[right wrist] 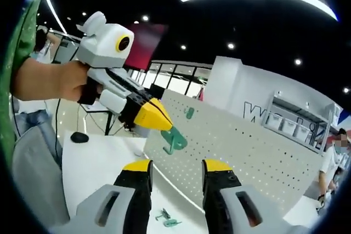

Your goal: Insert the hook assembly into the mounting plate slot until the hook locks in place.

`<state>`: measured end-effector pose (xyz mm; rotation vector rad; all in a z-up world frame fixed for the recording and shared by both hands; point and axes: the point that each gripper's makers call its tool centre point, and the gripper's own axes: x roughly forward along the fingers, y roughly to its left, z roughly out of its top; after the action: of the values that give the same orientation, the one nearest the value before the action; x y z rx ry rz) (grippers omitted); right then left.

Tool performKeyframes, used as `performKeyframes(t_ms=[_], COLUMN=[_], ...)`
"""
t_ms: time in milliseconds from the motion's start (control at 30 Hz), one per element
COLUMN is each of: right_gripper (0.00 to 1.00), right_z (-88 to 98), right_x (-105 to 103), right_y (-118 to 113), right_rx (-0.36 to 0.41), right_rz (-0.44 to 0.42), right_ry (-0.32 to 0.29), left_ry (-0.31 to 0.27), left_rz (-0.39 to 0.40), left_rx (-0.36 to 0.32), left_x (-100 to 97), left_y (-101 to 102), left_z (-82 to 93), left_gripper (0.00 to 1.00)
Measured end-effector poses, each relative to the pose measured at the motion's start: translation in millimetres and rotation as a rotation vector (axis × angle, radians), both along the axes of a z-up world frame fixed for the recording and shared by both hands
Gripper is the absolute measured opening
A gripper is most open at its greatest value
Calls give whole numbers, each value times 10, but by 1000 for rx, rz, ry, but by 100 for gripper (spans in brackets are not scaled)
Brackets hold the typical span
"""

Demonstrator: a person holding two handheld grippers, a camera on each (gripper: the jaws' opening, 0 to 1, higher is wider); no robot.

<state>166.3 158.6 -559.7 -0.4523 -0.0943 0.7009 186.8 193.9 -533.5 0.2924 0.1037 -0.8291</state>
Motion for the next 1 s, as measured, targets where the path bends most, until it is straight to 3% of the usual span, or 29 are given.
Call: performKeyframes(t_ms=[533, 767, 1000], right_gripper=[13, 5, 3], right_z=[81, 102, 95], right_x=[-50, -65, -80], right_y=[51, 56, 73], right_rx=[-65, -56, -45], right_rz=[31, 42, 52], right_ry=[-130, -136, -127], left_ry=[55, 62, 66], left_rz=[-37, -41, -41], left_rx=[-4, -26, -29], left_x=[-65, -62, -73], left_y=[-120, -134, -134], left_z=[-28, -3, -2], left_gripper=[1, 1, 1])
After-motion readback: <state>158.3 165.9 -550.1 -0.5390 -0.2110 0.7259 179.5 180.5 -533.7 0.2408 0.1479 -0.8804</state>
